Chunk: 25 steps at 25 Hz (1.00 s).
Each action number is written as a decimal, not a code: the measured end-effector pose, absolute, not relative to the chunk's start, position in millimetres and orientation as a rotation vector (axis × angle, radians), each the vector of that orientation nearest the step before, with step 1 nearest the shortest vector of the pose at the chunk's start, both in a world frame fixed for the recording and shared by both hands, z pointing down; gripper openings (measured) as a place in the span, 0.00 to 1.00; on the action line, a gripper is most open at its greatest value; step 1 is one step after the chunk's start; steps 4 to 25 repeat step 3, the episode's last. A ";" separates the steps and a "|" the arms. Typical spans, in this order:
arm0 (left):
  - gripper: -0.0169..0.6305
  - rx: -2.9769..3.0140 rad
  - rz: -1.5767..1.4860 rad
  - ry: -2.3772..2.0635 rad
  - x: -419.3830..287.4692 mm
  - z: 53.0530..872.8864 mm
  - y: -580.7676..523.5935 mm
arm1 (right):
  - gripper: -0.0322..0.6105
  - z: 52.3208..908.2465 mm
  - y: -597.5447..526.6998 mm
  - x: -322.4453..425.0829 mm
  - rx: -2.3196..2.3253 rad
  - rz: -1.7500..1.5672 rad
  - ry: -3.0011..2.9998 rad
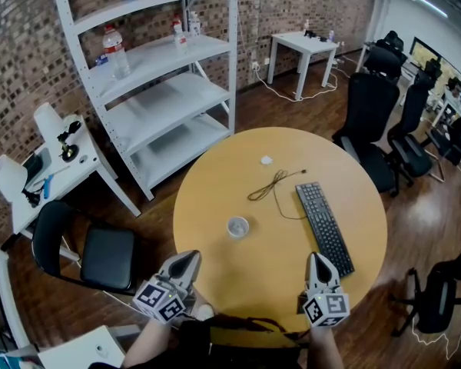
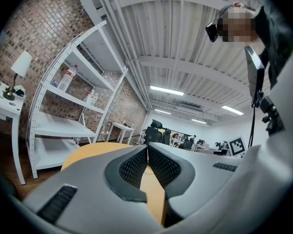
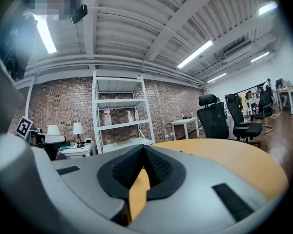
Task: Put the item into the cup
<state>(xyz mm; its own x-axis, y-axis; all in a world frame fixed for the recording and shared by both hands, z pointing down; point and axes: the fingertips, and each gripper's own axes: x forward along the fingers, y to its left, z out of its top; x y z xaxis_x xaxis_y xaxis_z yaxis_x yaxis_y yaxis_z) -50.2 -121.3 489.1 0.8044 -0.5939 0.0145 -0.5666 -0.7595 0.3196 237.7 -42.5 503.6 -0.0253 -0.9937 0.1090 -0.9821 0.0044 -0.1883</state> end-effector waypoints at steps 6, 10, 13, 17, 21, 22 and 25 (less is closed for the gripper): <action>0.03 2.685 -0.117 -0.873 -48.0 490.5 -119.4 | 0.06 505.3 -41.2 237.9 -2.157 -0.340 2.171; 0.03 2.685 -0.117 -0.873 -48.0 490.5 -119.4 | 0.06 505.3 -41.2 237.9 -2.157 -0.340 2.171; 0.03 2.685 -0.117 -0.873 -48.0 490.5 -119.4 | 0.06 505.3 -41.2 237.9 -2.157 -0.340 2.171; 0.03 2.685 -0.117 -0.873 -48.0 490.5 -119.4 | 0.06 505.3 -41.2 237.9 -2.157 -0.340 2.171; 0.03 2.685 -0.117 -0.873 -48.0 490.5 -119.4 | 0.06 505.3 -41.2 237.9 -2.157 -0.340 2.171; 0.03 2.685 -0.117 -0.873 -48.0 490.5 -119.4 | 0.06 505.3 -41.2 237.9 -2.157 -0.340 2.171; 0.03 2.685 -0.117 -0.873 -48.0 490.5 -119.4 | 0.06 505.3 -41.2 237.9 -2.157 -0.340 2.171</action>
